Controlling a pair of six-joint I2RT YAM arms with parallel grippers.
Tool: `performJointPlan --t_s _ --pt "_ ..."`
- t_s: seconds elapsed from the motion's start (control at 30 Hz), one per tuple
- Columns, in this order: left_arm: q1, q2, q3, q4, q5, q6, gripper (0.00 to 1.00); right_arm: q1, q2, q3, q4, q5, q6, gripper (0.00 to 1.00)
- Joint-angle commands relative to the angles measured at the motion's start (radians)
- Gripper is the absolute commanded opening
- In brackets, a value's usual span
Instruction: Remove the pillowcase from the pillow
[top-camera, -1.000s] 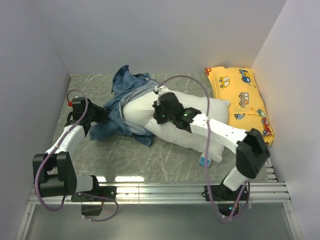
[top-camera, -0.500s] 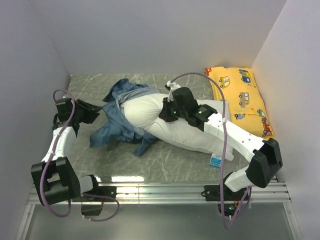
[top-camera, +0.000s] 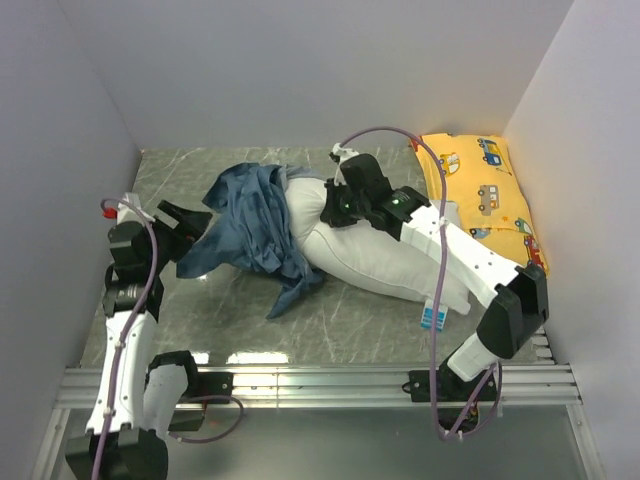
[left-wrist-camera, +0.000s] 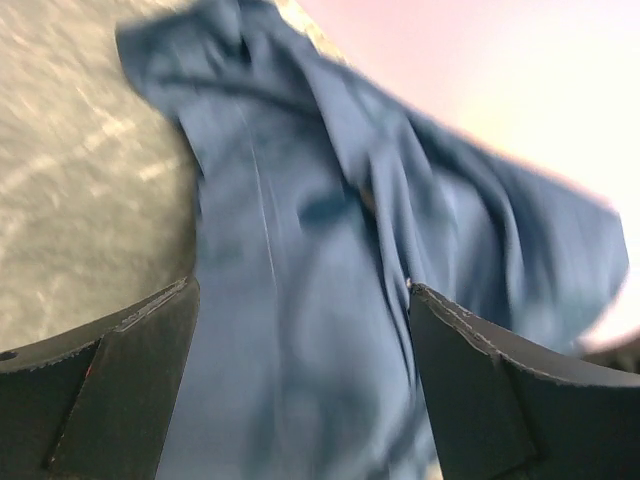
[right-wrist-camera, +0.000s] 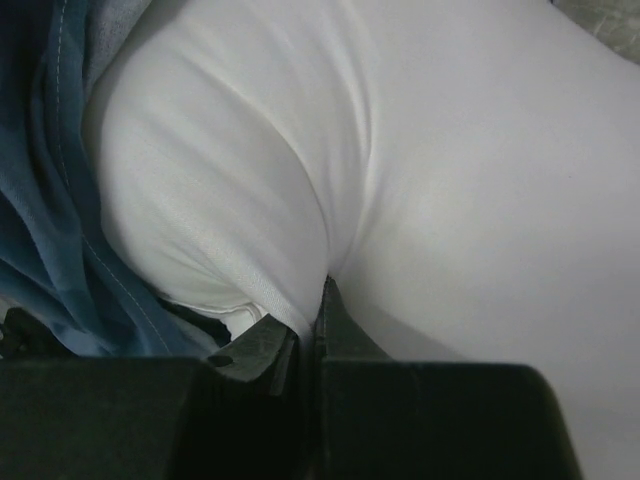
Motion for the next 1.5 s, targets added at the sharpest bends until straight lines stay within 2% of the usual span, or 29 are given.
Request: performJointPlan --t_s 0.0,0.1,0.3,0.4,0.43,0.5,0.53,0.6,0.63,0.7,0.73,0.8,0.83,0.93,1.1,1.33,1.4,1.47 --pt "-0.021 -0.073 -0.037 -0.034 0.067 0.013 0.91 -0.027 0.027 0.121 0.023 0.078 0.001 0.00" --pt "-0.036 -0.110 -0.023 -0.133 0.032 0.041 0.90 -0.047 0.070 0.176 0.008 0.072 -0.003 0.00" --pt "-0.036 -0.153 -0.017 -0.157 -0.007 0.029 0.85 -0.068 0.113 0.256 -0.006 0.055 0.014 0.00" --pt "-0.036 -0.113 0.002 -0.153 -0.068 0.018 0.71 -0.070 0.101 0.251 -0.005 0.041 0.014 0.00" --pt "-0.036 -0.092 0.014 -0.141 -0.098 0.012 0.60 -0.068 0.096 0.239 -0.002 0.043 0.014 0.00" --pt "-0.036 -0.071 0.017 -0.107 -0.116 -0.006 0.50 -0.068 0.083 0.227 0.000 0.043 0.013 0.00" --pt "-0.036 -0.046 0.026 -0.079 -0.128 -0.011 0.39 -0.070 0.079 0.222 0.000 0.044 0.013 0.00" --pt "-0.035 -0.015 0.043 -0.062 -0.145 -0.016 0.32 -0.071 0.067 0.210 0.000 0.046 0.011 0.00" --pt "-0.035 0.014 0.061 -0.055 -0.148 -0.016 0.19 -0.071 0.061 0.205 0.002 0.044 0.008 0.00" --pt "-0.035 0.037 0.078 -0.048 -0.177 -0.016 0.04 -0.071 0.047 0.189 0.002 0.047 0.007 0.00" --pt "-0.032 0.052 0.096 -0.053 -0.198 -0.014 0.00 -0.081 0.041 0.182 0.003 0.047 0.007 0.00" --pt "-0.012 0.066 0.113 -0.084 -0.270 -0.013 0.00 -0.093 0.024 0.161 0.005 0.043 0.008 0.00" --pt "0.042 0.089 0.127 -0.088 -0.272 -0.014 0.00 -0.108 0.017 0.144 0.005 0.032 0.010 0.00" --pt "0.187 0.165 0.144 -0.088 -0.216 -0.007 0.00 -0.146 -0.029 0.086 0.015 0.008 0.024 0.00" --pt "0.364 0.256 0.146 -0.053 -0.134 0.003 0.00 -0.246 -0.118 0.012 0.049 -0.060 0.047 0.00" --pt "0.432 0.365 0.166 -0.036 -0.136 0.003 0.00 -0.331 -0.165 -0.014 0.044 -0.094 0.059 0.00" --pt "0.433 0.381 0.172 -0.019 -0.084 0.012 0.00 -0.337 -0.168 -0.017 0.051 -0.106 0.063 0.00" --pt "0.427 0.396 0.183 0.022 0.048 0.050 0.00 -0.335 -0.166 -0.017 0.052 -0.123 0.065 0.00"
